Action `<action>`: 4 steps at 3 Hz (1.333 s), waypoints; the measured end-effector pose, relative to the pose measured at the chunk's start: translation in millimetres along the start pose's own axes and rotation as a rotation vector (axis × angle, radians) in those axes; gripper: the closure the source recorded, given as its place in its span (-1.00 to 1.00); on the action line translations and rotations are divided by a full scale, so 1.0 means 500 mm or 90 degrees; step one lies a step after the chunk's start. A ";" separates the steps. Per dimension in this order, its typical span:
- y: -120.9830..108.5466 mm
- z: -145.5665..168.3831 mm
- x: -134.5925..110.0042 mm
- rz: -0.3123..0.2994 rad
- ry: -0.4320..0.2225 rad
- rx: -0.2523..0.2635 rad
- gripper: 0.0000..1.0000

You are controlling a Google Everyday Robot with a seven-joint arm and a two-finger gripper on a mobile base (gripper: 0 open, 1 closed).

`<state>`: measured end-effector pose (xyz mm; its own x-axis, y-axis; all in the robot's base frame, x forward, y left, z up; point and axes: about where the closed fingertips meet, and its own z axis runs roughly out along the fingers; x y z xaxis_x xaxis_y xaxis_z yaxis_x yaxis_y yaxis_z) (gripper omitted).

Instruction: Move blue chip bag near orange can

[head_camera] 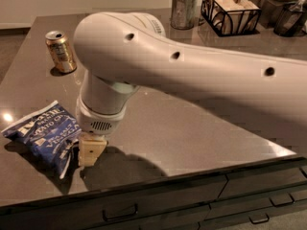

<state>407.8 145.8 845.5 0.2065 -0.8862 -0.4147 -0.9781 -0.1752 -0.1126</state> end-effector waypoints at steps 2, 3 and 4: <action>-0.058 -0.026 -0.018 0.021 -0.003 0.040 0.71; -0.110 -0.055 -0.030 0.034 -0.009 0.077 1.00; -0.186 -0.080 -0.026 0.073 -0.018 0.126 1.00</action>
Offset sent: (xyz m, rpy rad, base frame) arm 0.0522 0.0102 0.0335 0.0354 -0.0705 -0.1024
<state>494.9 156.5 897.8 0.0976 -0.8824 -0.4602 -0.9714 0.0160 -0.2367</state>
